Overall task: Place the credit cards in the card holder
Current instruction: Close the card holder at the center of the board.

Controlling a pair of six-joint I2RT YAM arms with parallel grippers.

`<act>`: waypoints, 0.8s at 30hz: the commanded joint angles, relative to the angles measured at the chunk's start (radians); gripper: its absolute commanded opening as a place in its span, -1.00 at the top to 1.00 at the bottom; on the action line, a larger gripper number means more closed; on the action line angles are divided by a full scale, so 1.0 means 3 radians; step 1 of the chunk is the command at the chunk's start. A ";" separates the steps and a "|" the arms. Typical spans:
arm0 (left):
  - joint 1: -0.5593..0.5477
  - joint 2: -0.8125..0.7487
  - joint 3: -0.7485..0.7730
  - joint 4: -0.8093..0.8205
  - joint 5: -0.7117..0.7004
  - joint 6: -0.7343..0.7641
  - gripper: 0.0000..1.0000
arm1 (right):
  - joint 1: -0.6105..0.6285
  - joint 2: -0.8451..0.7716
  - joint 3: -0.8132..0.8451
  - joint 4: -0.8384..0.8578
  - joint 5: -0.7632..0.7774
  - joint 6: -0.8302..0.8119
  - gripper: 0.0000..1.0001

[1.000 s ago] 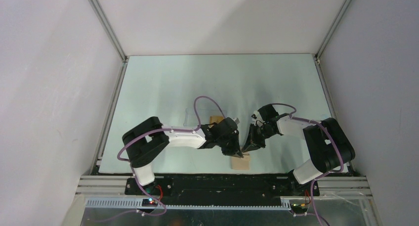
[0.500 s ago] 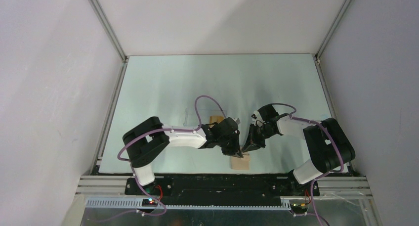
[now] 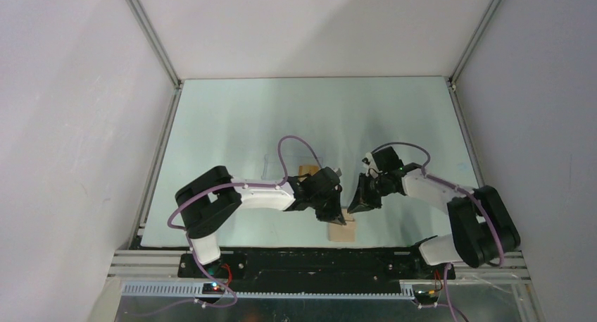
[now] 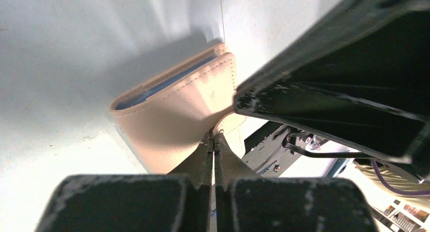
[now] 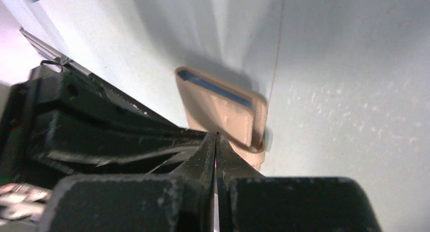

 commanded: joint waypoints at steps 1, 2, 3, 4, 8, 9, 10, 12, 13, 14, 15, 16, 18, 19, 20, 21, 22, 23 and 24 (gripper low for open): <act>0.0015 0.0102 0.0022 -0.0408 -0.0275 0.0054 1.00 | -0.0009 -0.0387 0.0001 -0.0191 0.0124 -0.0054 0.97; 0.0015 0.0110 0.0031 -0.0422 -0.0280 0.0054 1.00 | 0.0000 -0.0462 0.0001 -0.0252 0.0131 -0.0056 0.97; 0.0015 0.0121 0.0034 -0.0427 -0.0280 0.0057 1.00 | 0.0008 -0.0490 0.0002 -0.0277 0.0148 -0.0061 0.97; 0.0015 0.0128 0.0044 -0.0437 -0.0274 0.0058 1.00 | 0.0023 -0.0539 0.0002 -0.0328 0.0153 -0.0064 0.98; 0.0015 0.0157 0.0065 -0.0453 -0.0268 0.0064 1.00 | 0.0061 -0.0567 -0.0026 -0.0410 0.0175 -0.0101 1.00; 0.0015 0.0163 0.0066 -0.0458 -0.0266 0.0064 1.00 | 0.0061 -0.0563 -0.0059 -0.0405 0.0171 -0.0100 1.00; 0.0015 0.0164 0.0068 -0.0462 -0.0263 0.0064 1.00 | 0.0072 -0.0558 -0.0075 -0.0391 0.0167 -0.0092 1.00; 0.0015 0.0183 0.0076 -0.0475 -0.0267 0.0060 1.00 | 0.0090 -0.0551 -0.0132 -0.0344 0.0155 -0.0071 1.00; 0.0014 0.0187 0.0077 -0.0480 -0.0271 0.0060 1.00 | 0.0099 -0.0545 -0.0164 -0.0301 0.0151 -0.0062 1.00; 0.0015 0.0199 0.0081 -0.0487 -0.0268 0.0062 1.00 | 0.0122 -0.0527 -0.0178 -0.0281 0.0144 -0.0042 1.00; 0.0015 0.0202 0.0087 -0.0491 -0.0262 0.0060 1.00 | 0.0138 -0.0514 -0.0198 -0.0247 0.0139 -0.0032 1.00; 0.0012 0.0209 0.0091 -0.0501 -0.0261 0.0060 1.00 | 0.0175 -0.0487 -0.0203 -0.0231 0.0136 -0.0018 1.00; 0.0015 0.0211 0.0093 -0.0516 -0.0268 0.0055 1.00 | 0.0223 -0.0438 -0.0207 -0.0192 0.0141 0.0003 1.00; 0.0015 0.0213 0.0093 -0.0523 -0.0271 0.0054 1.00 | 0.0253 -0.0409 -0.0212 -0.0166 0.0164 0.0009 1.00; 0.0015 0.0210 0.0093 -0.0531 -0.0272 0.0054 1.00 | 0.0267 -0.0392 -0.0212 -0.0152 0.0174 0.0023 1.00; 0.0015 0.0211 0.0098 -0.0537 -0.0273 0.0054 1.00 | 0.0284 -0.0353 -0.0213 -0.0128 0.0191 0.0031 1.00; 0.0015 0.0211 0.0101 -0.0539 -0.0273 0.0054 1.00 | 0.0296 -0.0333 -0.0213 -0.0110 0.0207 0.0047 1.00; 0.0015 0.0211 0.0100 -0.0541 -0.0272 0.0054 1.00 | 0.0317 -0.0287 -0.0213 -0.0066 0.0218 0.0069 1.00; 0.0015 0.0214 0.0099 -0.0541 -0.0270 0.0058 1.00 | 0.0325 -0.0264 -0.0213 -0.0046 0.0233 0.0080 1.00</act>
